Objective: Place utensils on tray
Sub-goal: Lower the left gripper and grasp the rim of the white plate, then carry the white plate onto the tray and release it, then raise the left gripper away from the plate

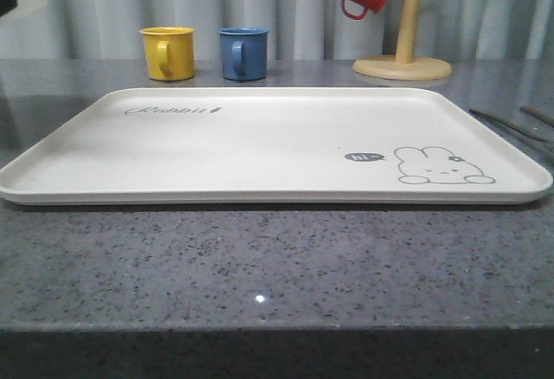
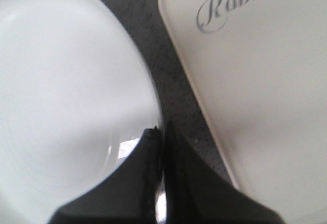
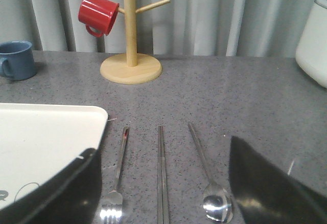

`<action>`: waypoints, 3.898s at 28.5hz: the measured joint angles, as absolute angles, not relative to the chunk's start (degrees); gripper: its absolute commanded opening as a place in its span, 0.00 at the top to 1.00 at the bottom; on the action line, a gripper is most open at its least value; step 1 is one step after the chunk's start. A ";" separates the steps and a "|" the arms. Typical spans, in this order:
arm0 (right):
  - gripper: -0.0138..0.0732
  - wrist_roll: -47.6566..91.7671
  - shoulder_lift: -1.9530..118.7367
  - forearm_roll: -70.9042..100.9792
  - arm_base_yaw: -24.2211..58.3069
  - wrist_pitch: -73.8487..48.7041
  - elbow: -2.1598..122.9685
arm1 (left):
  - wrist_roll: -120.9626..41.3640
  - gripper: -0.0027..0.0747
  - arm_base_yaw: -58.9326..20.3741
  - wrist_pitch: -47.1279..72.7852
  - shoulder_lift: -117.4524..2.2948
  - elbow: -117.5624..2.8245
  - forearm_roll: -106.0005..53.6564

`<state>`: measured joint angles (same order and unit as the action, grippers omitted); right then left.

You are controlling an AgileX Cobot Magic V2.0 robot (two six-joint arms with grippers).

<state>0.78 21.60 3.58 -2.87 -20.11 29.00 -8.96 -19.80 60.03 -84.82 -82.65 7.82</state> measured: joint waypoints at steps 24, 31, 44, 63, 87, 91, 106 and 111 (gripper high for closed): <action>0.21 0.78 21.60 3.58 -2.87 -20.11 29.00 | -8.96 0.99 -46.01 55.85 -97.25 -83.98 4.82; 0.21 0.78 21.60 3.58 -2.87 -20.11 29.00 | -8.96 0.86 -46.01 56.36 -99.40 -84.09 4.93; 0.21 0.78 21.60 3.58 -2.87 -20.11 29.00 | -8.96 0.59 -44.92 57.21 -99.02 -84.09 4.83; 0.21 0.78 21.60 3.58 -2.87 -20.21 29.00 | -8.96 0.99 -30.20 56.72 -84.63 -81.74 3.16; 0.21 0.78 21.60 3.58 -2.87 -20.21 29.00 | -5.39 0.99 -14.03 18.95 -26.40 -23.29 -1.69; 0.21 0.78 21.60 3.58 -2.87 -20.21 29.00 | -5.39 0.99 -14.03 17.51 -18.20 -20.94 -2.09; 0.21 0.78 21.60 3.58 -2.87 -20.21 29.00 | -5.39 0.99 -14.03 12.65 -12.04 -19.95 -2.22; 0.21 0.78 21.60 3.58 -2.87 -20.21 29.00 | -5.39 0.99 -14.03 12.56 -11.95 -19.95 -2.22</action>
